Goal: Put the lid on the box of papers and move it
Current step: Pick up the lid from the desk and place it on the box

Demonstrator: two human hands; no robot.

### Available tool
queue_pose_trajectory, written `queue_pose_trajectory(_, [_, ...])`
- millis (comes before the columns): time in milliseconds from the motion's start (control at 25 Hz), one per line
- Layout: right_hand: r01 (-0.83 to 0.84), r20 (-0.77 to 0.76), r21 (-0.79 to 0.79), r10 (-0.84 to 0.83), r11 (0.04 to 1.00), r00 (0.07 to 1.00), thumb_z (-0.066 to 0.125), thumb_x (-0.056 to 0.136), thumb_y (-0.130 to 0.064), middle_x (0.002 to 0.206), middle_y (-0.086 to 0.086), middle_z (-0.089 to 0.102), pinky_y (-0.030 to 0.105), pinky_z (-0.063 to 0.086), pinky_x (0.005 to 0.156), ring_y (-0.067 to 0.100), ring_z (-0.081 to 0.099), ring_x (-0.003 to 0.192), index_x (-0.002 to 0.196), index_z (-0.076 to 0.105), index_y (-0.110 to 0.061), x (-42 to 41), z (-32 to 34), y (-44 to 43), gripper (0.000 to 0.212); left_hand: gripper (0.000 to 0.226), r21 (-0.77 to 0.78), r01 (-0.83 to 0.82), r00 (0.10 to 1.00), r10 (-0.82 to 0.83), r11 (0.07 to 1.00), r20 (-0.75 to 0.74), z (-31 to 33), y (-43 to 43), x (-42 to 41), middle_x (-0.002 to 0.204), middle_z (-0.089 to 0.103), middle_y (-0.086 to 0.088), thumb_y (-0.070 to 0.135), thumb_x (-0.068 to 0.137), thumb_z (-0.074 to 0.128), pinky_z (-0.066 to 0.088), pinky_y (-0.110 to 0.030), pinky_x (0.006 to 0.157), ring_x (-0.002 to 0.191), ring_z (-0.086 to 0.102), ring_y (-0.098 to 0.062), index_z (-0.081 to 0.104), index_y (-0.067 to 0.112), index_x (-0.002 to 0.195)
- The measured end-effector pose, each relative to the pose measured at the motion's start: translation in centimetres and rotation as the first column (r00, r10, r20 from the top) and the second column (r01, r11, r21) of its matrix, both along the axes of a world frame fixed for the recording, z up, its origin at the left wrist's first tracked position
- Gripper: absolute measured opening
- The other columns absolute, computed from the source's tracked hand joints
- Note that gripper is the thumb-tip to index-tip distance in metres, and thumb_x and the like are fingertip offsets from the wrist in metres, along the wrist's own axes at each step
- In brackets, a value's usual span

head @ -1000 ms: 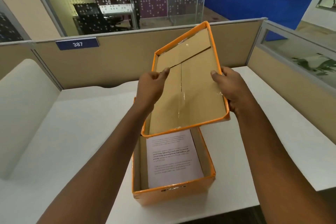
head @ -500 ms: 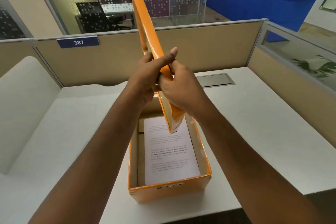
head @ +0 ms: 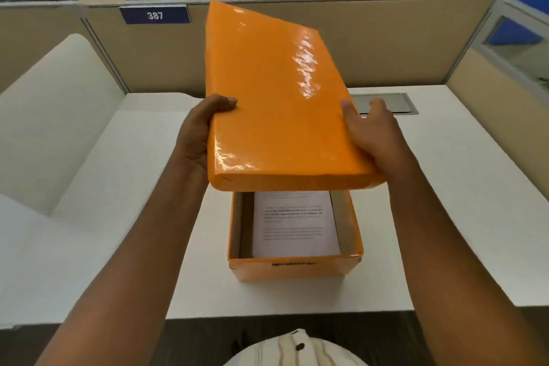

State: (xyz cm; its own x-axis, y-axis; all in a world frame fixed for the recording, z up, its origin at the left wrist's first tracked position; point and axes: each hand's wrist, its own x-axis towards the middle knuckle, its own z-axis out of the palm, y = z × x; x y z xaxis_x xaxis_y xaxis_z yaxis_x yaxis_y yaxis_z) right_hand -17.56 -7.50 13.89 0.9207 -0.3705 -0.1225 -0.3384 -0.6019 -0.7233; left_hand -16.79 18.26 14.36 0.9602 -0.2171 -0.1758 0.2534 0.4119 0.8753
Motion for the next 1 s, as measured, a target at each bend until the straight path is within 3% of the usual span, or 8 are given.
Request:
queue_pose_trajectory(80, [-0.029, -0.095, 0.191, 0.047, 0.981, 0.994, 0.041, 0.084, -0.067, 0.144, 0.011, 0.044, 0.048, 0.043, 0.088, 0.036, 0.051, 0.120, 0.143, 0.029, -0.021, -0.3, -1.7, -0.7, 0.075, 0.048, -0.014, 0.049, 0.997, -0.050, 0.999, -0.054, -2.3, 1.0, -0.1, 0.109, 0.074, -0.012, 0.025, 0.078, 0.059, 0.058, -0.048, 0.071, 0.095, 0.071, -0.035, 0.052, 0.016, 0.125])
queue_pose_trajectory(160, [-0.032, -0.034, 0.229, 0.041, 0.973, 0.999, 0.045, 0.084, -0.064, 0.139, 0.009, 0.050, 0.045, 0.043, 0.083, 0.034, 0.055, 0.114, 0.139, 0.036, -0.023, -1.2, -3.4, -0.8, 0.070, 0.058, 0.021, 0.059, 0.987, -0.055, 0.998, -0.148, -4.1, 1.3, -0.2, 0.116, 0.069, -0.015, 0.027, 0.076, 0.065, 0.057, -0.048, 0.072, 0.097, 0.070, -0.037, 0.049, 0.015, 0.131])
queue_pose_trajectory(240, [0.025, 0.025, 0.232, -0.032, 0.972, 0.999, 0.049, 0.085, -0.061, 0.136, 0.009, 0.052, 0.046, 0.045, 0.085, 0.034, 0.056, 0.113, 0.138, 0.039, -0.022, -2.3, -4.9, -0.7, 0.066, 0.053, 0.196, -0.002, 0.994, 0.024, 0.981, -0.109, -5.6, 1.2, -0.4, 0.113, 0.070, -0.015, 0.026, 0.079, 0.069, 0.059, -0.040, 0.066, 0.088, 0.074, -0.030, 0.055, 0.014, 0.128])
queue_pose_trajectory(320, [0.055, 0.036, 0.202, -0.063, 0.978, 0.997, 0.050, 0.086, -0.058, 0.133, 0.010, 0.055, 0.048, 0.046, 0.089, 0.034, 0.057, 0.112, 0.135, 0.043, -0.020, -3.3, -6.3, -0.6, 0.062, 0.041, 0.406, -0.137, 0.991, 0.125, 0.904, 0.055, -7.4, 1.0, -1.0, 0.109, 0.073, -0.011, 0.025, 0.083, 0.069, 0.060, -0.032, 0.063, 0.083, 0.075, -0.023, 0.062, 0.015, 0.122])
queue_pose_trajectory(640, [0.070, -0.076, 0.072, -0.064, 0.995, 0.995, 0.047, 0.088, -0.058, 0.135, 0.011, 0.055, 0.053, 0.045, 0.097, 0.037, 0.055, 0.116, 0.136, 0.044, -0.018, -5.1, -10.4, -0.2, 0.063, 0.011, 0.488, -0.177, 0.984, 0.163, 0.854, 0.072, -11.8, 0.5, -4.2, 0.092, 0.074, 0.010, 0.042, 0.089, 0.061, 0.058, -0.023, 0.061, 0.078, 0.074, -0.010, 0.068, 0.039, 0.096])
queue_pose_trajectory(760, [0.078, -0.083, 0.077, -0.071, 0.994, 0.994, 0.048, 0.087, -0.057, 0.136, 0.010, 0.054, 0.054, 0.045, 0.097, 0.037, 0.055, 0.116, 0.137, 0.044, -0.018, -5.6, -11.4, 0.0, 0.063, 0.029, 0.516, -0.162, 0.983, 0.182, 0.841, 0.011, -12.6, 0.5, -4.9, 0.096, 0.069, 0.017, 0.052, 0.090, 0.053, 0.057, -0.021, 0.062, 0.079, 0.072, -0.006, 0.062, 0.038, 0.114])
queue_pose_trajectory(880, [0.067, -0.068, 0.054, -0.063, 0.996, 0.996, 0.049, 0.087, -0.057, 0.137, 0.010, 0.054, 0.052, 0.045, 0.098, 0.037, 0.054, 0.117, 0.137, 0.044, -0.018, -5.7, -11.9, 0.3, 0.063, 0.051, 0.550, -0.131, 0.983, 0.179, 0.825, -0.034, -13.4, 0.7, -5.4, 0.115, 0.065, 0.005, 0.052, 0.092, 0.047, 0.056, -0.039, 0.083, 0.097, 0.068, -0.019, 0.050, 0.027, 0.137])
queue_pose_trajectory(1000, [0.058, -0.072, 0.022, -0.056, 0.998, 0.996, 0.049, 0.087, -0.057, 0.137, 0.010, 0.054, 0.052, 0.045, 0.098, 0.037, 0.054, 0.118, 0.138, 0.043, -0.017, -5.4, -11.9, 0.5, 0.065, 0.049, 0.550, -0.098, 0.983, 0.166, 0.830, -0.076, -13.6, 0.5, -5.6, 0.115, 0.066, 0.003, 0.051, 0.094, 0.044, 0.057, -0.032, 0.074, 0.093, 0.068, -0.017, 0.049, 0.027, 0.137])
